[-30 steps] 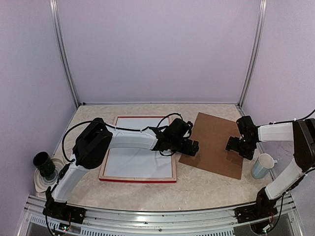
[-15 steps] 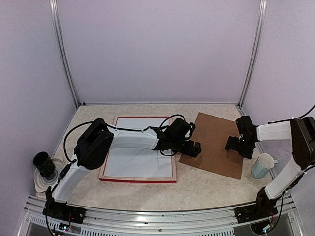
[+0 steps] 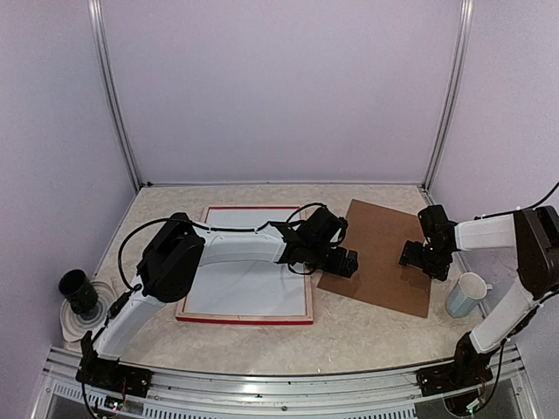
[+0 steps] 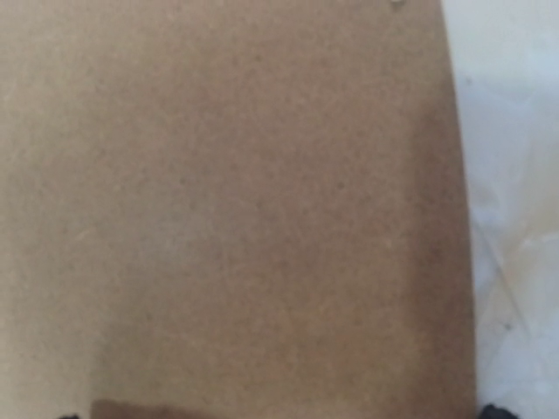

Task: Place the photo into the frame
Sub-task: Move the backboard to the center of the board.

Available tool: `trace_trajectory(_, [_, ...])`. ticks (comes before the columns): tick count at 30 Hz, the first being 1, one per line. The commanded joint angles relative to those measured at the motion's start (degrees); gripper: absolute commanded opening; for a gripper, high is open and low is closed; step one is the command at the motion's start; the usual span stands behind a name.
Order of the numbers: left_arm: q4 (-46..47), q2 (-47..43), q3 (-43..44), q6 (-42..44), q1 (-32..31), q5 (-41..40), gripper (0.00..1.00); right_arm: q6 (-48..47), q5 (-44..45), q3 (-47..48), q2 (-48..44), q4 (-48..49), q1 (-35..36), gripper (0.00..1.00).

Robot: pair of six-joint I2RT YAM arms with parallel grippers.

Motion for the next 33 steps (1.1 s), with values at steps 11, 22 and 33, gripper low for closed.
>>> trace_trajectory(11, [9.1, -6.2, -7.9, -3.0, 0.9, 4.5, 0.99, -1.9, -5.3, -1.3, 4.6, 2.8, -0.8, 0.99])
trace_trajectory(22, [14.5, -9.7, -10.0, -4.7, 1.2, 8.1, 0.99, -2.3, -6.3, -2.2, 4.0, 3.3, -0.8, 0.99])
trace_trajectory(33, [-0.6, -4.5, 1.4, -4.7, 1.2, -6.7, 0.99, -2.1, -7.2, -3.2, 3.0, 3.8, -0.8, 0.99])
